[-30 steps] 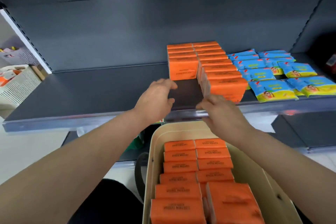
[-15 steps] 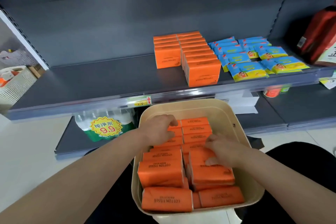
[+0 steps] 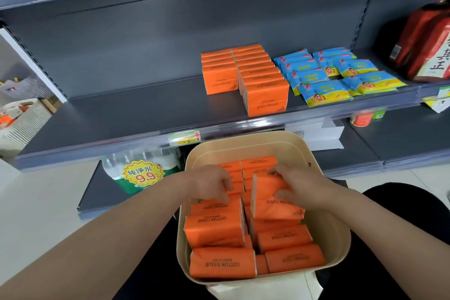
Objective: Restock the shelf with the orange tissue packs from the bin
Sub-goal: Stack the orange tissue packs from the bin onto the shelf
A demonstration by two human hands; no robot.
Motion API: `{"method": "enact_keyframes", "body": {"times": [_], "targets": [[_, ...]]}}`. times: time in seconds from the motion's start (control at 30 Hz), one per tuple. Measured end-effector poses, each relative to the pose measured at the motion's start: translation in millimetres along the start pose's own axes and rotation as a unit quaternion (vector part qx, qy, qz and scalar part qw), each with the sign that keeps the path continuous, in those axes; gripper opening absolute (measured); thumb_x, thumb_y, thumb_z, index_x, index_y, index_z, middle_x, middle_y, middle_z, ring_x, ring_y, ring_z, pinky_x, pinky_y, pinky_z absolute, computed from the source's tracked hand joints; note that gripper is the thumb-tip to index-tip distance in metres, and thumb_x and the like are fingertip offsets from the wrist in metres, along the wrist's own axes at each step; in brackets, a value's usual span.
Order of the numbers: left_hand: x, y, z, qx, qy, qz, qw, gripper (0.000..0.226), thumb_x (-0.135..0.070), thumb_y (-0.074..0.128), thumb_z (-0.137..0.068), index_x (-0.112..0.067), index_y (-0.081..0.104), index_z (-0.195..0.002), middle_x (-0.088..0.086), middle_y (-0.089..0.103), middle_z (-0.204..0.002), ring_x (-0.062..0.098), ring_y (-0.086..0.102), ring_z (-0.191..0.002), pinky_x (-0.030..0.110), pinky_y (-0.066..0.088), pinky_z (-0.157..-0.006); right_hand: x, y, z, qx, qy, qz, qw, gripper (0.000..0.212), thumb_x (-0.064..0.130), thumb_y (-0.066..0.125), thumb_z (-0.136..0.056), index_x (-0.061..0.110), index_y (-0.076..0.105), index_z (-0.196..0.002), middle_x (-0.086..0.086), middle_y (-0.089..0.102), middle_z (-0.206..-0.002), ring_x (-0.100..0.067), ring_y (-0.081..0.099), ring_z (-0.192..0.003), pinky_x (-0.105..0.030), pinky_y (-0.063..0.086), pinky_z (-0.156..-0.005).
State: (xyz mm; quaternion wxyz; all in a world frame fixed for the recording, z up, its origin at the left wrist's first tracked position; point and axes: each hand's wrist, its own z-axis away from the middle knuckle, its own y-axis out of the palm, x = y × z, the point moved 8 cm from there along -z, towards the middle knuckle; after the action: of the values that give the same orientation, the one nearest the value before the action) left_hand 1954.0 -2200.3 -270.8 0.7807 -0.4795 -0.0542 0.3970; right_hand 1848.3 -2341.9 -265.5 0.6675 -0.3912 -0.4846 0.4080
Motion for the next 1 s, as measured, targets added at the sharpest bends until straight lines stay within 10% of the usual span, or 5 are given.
{"method": "enact_keyframes", "body": {"times": [0.67, 1.0], "targets": [[26, 18, -3, 0.034, -0.009, -0.095, 0.995, 0.026, -0.023, 0.058, -0.09, -0.01, 0.062, -0.113, 0.009, 0.062, -0.116, 0.022, 0.056, -0.101, 0.034, 0.047, -0.089, 17, -2, -10, -0.081, 0.004, 0.083, 0.993, 0.047, 0.039, 0.055, -0.091, 0.034, 0.04, -0.135, 0.007, 0.049, -0.129, -0.016, 0.044, -0.121, -0.04, 0.036, -0.102], [33, -59, 8, -0.177, -0.036, -0.013, 0.984, 0.034, -0.018, 0.055, -0.09, -0.011, 0.05, -0.123, 0.01, 0.058, -0.118, 0.026, 0.054, -0.107, 0.033, 0.043, -0.086, 21, -36, -12, -0.152, 0.038, 0.11, 0.981, 0.046, 0.037, 0.054, -0.092, 0.031, 0.039, -0.135, 0.005, 0.053, -0.126, -0.019, 0.047, -0.119, -0.039, 0.035, -0.099]]}}
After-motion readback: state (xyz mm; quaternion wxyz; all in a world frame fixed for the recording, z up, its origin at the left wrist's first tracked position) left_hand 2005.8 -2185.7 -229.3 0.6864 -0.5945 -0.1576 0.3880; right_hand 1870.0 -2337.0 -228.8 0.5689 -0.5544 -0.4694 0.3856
